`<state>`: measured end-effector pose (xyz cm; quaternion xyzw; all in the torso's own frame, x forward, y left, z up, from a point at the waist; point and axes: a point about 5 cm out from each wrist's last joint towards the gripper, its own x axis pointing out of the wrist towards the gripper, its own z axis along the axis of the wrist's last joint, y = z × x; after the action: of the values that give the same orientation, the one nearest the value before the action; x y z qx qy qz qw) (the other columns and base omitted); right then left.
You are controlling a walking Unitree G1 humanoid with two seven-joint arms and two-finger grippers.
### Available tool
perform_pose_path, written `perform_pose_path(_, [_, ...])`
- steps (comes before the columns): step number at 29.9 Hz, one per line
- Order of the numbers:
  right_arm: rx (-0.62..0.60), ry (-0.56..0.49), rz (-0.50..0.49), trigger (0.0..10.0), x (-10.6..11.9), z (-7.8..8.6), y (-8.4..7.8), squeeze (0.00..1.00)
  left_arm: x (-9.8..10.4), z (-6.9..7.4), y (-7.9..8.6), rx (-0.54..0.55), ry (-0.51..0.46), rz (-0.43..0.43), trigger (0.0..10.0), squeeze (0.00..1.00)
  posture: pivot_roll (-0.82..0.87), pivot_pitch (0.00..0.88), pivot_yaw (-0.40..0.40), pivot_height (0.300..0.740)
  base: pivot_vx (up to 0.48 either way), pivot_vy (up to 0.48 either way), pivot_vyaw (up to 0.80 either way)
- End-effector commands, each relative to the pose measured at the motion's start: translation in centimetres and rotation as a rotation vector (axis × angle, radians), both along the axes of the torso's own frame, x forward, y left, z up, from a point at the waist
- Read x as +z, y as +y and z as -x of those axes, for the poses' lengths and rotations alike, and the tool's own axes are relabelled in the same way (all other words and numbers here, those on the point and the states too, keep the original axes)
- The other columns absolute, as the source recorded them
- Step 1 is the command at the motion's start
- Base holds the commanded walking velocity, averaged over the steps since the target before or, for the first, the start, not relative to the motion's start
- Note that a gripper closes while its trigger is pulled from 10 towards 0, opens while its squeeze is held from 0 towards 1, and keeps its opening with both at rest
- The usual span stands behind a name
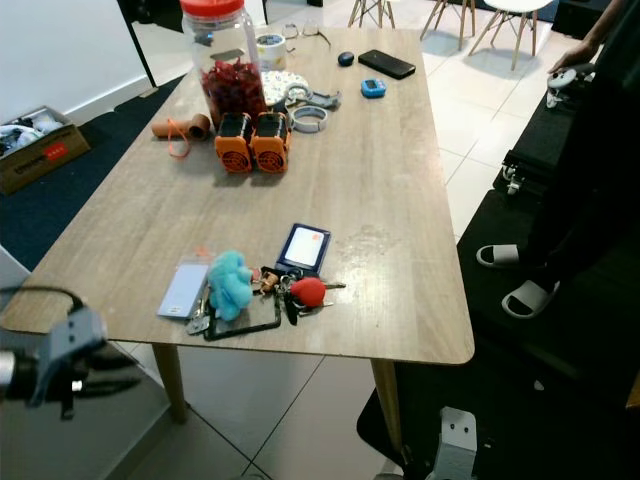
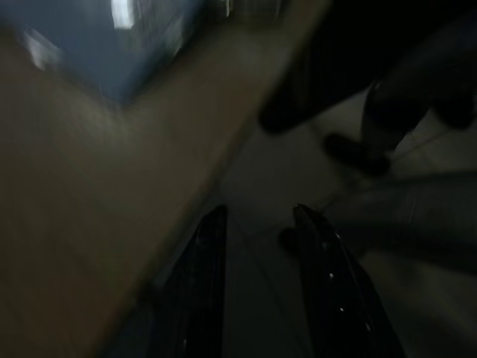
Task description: Hang keys on a hook
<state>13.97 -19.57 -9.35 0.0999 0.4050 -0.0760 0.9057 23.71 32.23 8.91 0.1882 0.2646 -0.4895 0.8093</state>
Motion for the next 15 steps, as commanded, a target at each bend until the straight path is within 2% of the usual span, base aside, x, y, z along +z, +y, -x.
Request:
perform_pose_path(1, [0.004,0.009,0.000,10.0,-0.1,0.2,0.0,0.00,0.9,-0.5,-0.2,-0.009,-0.012,0.033,10.0,0.00,0.04,0.035,0.021,0.740,0.000,0.000,0.00])
perform_pose_path(7, [0.002,0.004,-0.001,10.0,0.0,0.0,0.0,0.00,2.0,-1.2,-0.8,-0.043,-0.018,0.090,10.0,0.00,0.04,0.034,0.025,0.740,0.000,0.000,0.00])
perform_pose_path(9, [-0.002,0.002,-0.001,10.0,0.0,0.0,0.0,0.00,2.8,-1.7,-1.5,-0.050,-0.038,0.145,10.0,0.00,0.04,0.035,0.027,0.740,0.000,0.000,0.00])
perform_pose_path(11, [-0.002,0.002,-0.001,10.0,0.0,0.0,0.0,0.00,2.8,-1.7,-1.5,-0.050,-0.038,0.145,10.0,0.00,0.04,0.035,0.027,0.740,0.000,0.000,0.00])
perform_pose_path(14, [-0.004,0.003,-0.002,10.0,0.0,0.1,0.0,0.00,4.6,-2.8,-2.9,-0.053,-0.082,0.247,10.0,0.00,0.04,0.035,0.026,0.740,0.000,0.000,0.00])
perform_pose_path(15, [-0.004,0.003,-0.002,10.0,0.0,0.1,0.0,0.00,4.6,-2.8,-2.9,-0.053,-0.082,0.247,10.0,0.00,0.04,0.035,0.026,0.740,0.000,0.000,0.00])
